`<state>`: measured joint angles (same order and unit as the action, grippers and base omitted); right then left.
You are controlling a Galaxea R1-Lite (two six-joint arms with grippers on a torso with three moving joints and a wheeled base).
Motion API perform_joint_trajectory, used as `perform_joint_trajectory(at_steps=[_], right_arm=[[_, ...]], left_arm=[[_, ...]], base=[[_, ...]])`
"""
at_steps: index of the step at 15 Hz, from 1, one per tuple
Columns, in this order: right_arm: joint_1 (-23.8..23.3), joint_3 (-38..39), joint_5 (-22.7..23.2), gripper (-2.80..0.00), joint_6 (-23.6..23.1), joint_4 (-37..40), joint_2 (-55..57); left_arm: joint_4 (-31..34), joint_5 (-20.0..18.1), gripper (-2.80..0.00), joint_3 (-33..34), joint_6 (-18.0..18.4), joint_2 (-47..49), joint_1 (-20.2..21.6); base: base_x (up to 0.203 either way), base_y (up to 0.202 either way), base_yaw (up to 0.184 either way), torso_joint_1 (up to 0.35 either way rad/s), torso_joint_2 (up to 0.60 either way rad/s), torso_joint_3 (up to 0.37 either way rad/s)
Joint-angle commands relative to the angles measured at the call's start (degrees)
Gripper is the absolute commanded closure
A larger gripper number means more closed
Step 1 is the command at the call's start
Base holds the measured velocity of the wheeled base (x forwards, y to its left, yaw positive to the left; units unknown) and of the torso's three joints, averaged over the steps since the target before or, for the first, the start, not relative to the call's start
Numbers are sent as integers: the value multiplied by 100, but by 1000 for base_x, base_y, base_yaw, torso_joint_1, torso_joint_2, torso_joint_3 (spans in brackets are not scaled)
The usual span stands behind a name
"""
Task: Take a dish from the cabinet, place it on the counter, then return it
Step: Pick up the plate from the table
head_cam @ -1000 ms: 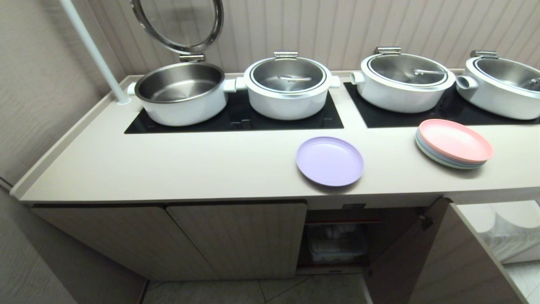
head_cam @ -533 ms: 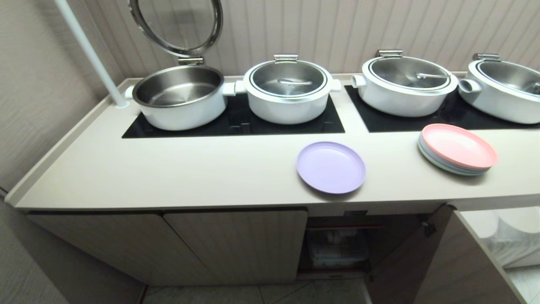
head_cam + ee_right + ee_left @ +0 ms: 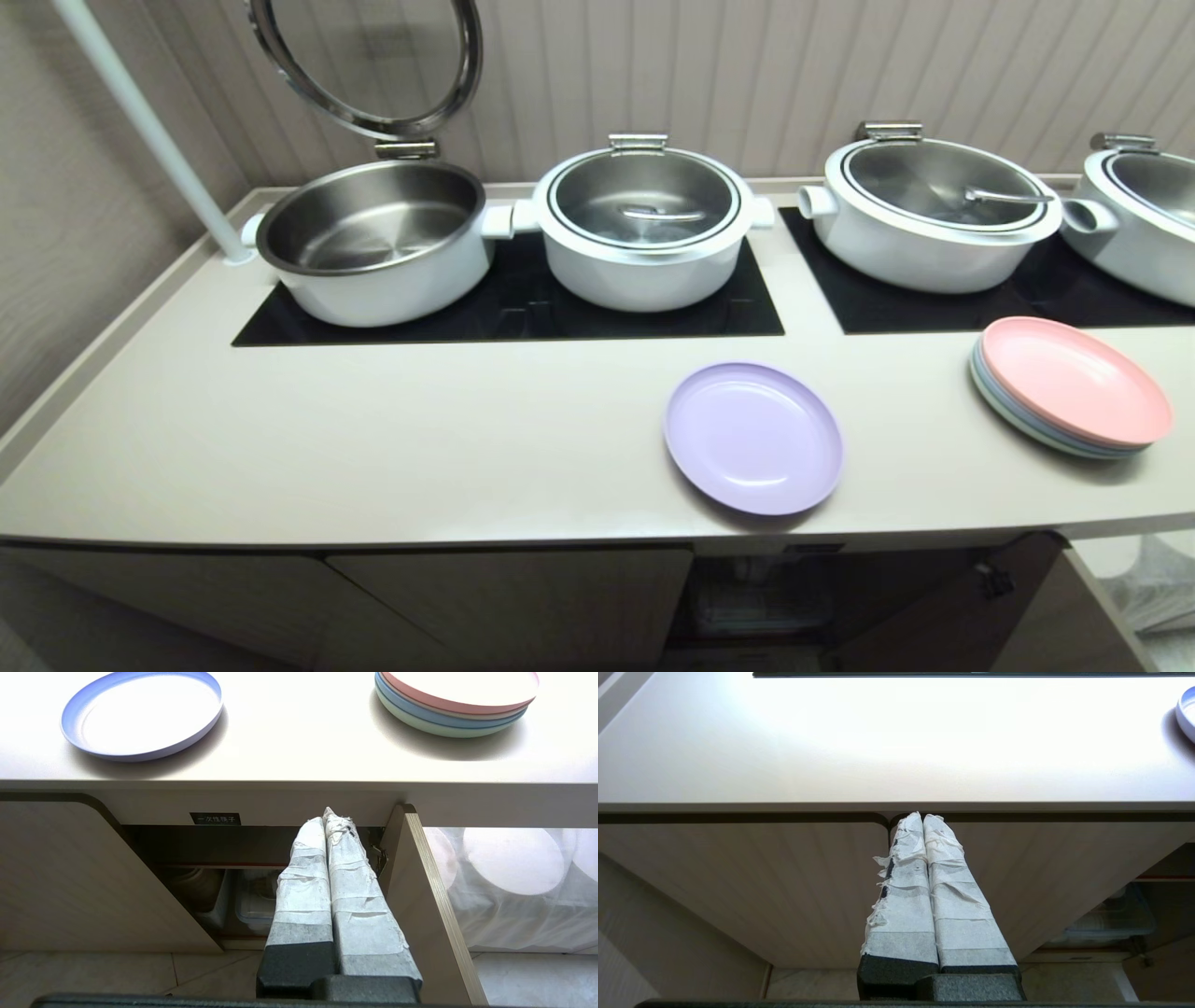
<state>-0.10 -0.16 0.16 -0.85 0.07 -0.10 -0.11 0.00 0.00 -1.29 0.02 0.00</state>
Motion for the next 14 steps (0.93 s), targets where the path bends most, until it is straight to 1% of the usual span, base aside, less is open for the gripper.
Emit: perform_joint_trajectory(at_steps=[1,14], right_arm=[[1,-2,2,0,-3,1,10],[1,6,2,0,-3,1,10]], left_arm=[[-7,0,0,0,-3,-2,0],[-7,0,0,0,-3,-2,0]], base=[[0,0,0,0,0,0],[0,0,0,0,0,0]])
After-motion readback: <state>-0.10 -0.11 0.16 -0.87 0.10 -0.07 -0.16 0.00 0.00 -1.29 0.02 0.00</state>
